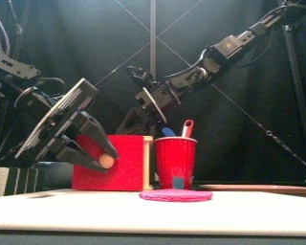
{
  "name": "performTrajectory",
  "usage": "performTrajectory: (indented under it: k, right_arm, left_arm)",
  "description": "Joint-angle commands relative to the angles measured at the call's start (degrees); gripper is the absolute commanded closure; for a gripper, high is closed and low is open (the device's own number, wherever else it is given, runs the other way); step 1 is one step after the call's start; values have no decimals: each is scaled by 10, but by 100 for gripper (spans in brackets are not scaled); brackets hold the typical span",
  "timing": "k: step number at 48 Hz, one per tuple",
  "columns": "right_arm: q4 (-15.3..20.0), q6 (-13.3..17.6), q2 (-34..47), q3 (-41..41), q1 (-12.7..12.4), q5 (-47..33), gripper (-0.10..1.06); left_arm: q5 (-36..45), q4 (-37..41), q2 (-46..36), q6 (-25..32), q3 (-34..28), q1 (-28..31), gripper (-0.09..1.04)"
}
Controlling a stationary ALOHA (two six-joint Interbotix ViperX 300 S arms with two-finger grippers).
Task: Get the cutter from the drawer then cut the dough then place the extra dough in the bowl
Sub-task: Place the cutter on the board
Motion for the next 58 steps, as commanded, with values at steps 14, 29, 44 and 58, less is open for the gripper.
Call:
performTrajectory:
  k: [14, 29, 44, 58]
  right_arm:
    - [1, 1, -2, -1, -1, 10, 93]
    - [2, 1, -2, -2, 0, 10, 93]
    - [1, 1, -2, -2, 0, 10, 93]
    - [1, 1, -2, 0, 1, 10, 93]
  left_arm:
    - [4, 1, 0, 3, -18, -20, 37]
    - [1, 3, 2, 7, -17, -20, 30]
    - [1, 0, 0, 24, -21, -20, 4]
    - [37, 13, -25, 33, -14, -32, 1]
